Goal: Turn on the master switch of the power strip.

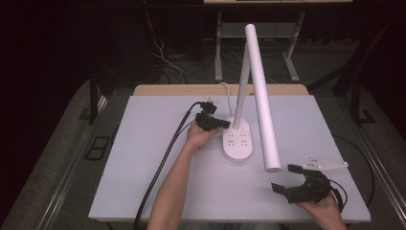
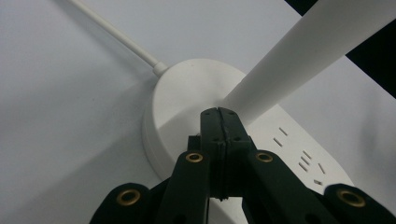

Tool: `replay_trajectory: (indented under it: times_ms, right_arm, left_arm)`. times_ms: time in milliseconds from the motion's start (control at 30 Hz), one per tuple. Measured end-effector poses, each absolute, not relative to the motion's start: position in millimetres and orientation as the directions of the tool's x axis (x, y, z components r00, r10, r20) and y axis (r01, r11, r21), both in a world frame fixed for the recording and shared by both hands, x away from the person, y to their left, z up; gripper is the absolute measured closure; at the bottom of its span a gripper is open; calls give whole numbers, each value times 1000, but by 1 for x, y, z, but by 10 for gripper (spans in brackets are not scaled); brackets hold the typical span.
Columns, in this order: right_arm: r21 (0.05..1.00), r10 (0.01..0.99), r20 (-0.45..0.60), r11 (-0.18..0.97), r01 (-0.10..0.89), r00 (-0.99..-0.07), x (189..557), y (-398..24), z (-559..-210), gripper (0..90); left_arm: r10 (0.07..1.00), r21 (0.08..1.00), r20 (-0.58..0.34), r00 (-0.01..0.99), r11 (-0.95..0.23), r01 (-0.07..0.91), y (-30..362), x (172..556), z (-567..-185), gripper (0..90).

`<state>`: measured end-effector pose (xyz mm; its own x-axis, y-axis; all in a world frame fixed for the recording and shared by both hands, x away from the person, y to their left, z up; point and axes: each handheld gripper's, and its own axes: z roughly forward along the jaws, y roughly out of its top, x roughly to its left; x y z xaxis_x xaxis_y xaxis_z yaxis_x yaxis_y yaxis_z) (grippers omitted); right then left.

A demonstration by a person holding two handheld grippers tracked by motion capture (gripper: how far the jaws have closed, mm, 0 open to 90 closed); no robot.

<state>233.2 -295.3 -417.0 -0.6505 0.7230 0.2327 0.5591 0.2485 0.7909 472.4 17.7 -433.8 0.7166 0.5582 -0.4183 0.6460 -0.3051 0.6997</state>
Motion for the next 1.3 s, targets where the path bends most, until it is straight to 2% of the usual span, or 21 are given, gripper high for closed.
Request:
replay_trajectory:
  times_ms: [533, 600, 667, 900, 1300]
  right_arm:
    - [784, 725, 233, 254, 567, -648, 233, -294, -417, 3]
    - [785, 726, 231, 254, 566, -648, 233, -294, -417, 3]
    - [784, 727, 231, 255, 566, -646, 233, -295, -417, 3]
    - [784, 727, 228, 257, 565, -647, 232, -295, -417, 3]
    - [785, 727, 223, 260, 562, -649, 232, -295, -417, 2]
  left_arm:
    - [563, 703, -405, 720, -312, 639, 16, 470, -434, 900]
    - [570, 707, -423, 704, -279, 650, 14, 469, -435, 900]
    - [563, 702, -410, 718, -308, 642, 16, 471, -435, 900]
    - [556, 685, -458, 694, -277, 674, 19, 474, -438, 900]
    - [572, 689, -432, 697, -289, 665, 17, 472, -437, 900]
